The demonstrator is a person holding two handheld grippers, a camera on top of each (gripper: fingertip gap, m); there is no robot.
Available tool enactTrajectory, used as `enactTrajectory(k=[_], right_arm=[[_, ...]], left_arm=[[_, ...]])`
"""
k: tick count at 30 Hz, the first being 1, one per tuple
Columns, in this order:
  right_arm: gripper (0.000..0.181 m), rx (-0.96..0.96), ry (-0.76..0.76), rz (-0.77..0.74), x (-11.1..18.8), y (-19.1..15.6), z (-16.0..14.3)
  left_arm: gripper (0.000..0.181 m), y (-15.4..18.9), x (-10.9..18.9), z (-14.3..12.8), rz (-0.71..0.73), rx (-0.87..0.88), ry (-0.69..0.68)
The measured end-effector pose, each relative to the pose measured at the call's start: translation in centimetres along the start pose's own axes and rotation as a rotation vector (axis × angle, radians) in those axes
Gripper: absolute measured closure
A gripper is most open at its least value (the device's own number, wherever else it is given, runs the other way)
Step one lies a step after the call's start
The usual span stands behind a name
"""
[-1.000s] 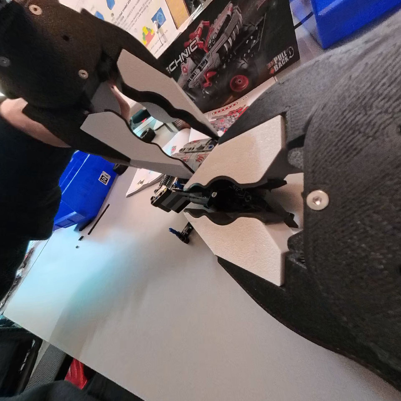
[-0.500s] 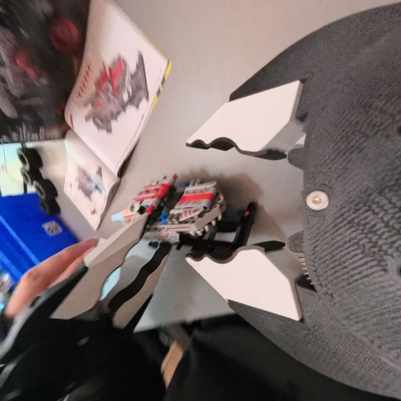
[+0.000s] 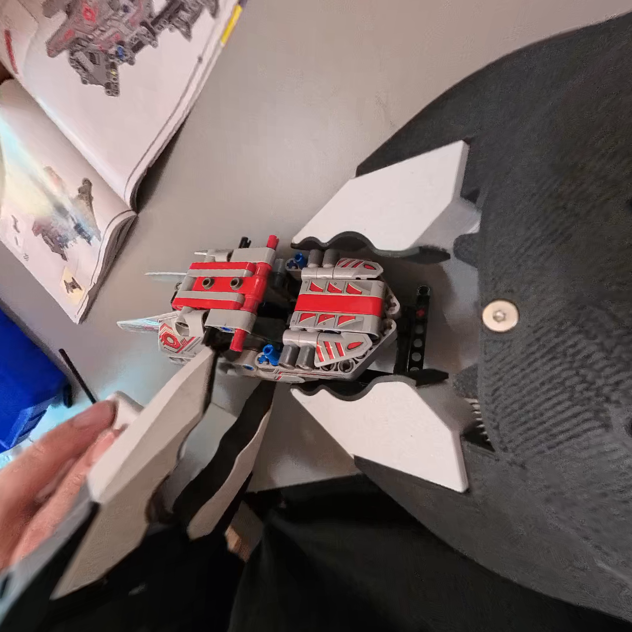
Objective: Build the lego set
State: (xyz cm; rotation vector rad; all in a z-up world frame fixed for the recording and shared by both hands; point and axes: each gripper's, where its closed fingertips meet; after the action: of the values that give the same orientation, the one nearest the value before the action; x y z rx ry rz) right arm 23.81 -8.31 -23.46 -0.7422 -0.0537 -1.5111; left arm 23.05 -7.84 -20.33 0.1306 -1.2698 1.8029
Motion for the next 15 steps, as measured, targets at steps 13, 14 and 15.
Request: enactTrajectory(k=[13,14,15], right_arm=[[0.105,0.525,-0.012,-0.236,0.0,-2.5,-0.8],[0.106,0.505,0.007,-0.222,0.0,-2.8,-0.8],[0.107,0.473,0.025,-0.204,-0.1,-3.1,-0.8]], left_arm=[[0.081,1.0,0.4,-1.0,-0.27,0.349,0.0],[0.081,1.3,0.1,-0.9,-0.293,0.364,-0.006],[0.079,1.7,-0.2,-1.0,-0.314,0.375,-0.02]])
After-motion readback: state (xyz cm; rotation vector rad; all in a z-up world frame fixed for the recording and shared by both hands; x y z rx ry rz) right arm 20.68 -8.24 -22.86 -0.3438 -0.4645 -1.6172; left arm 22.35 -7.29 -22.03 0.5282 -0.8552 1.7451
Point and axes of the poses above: each gripper's, where its closed fingertips meet, x back along the fingers, z out of its top, y = z × x across the jaws, and after that the axes turned 3 degrees about y, right-handed
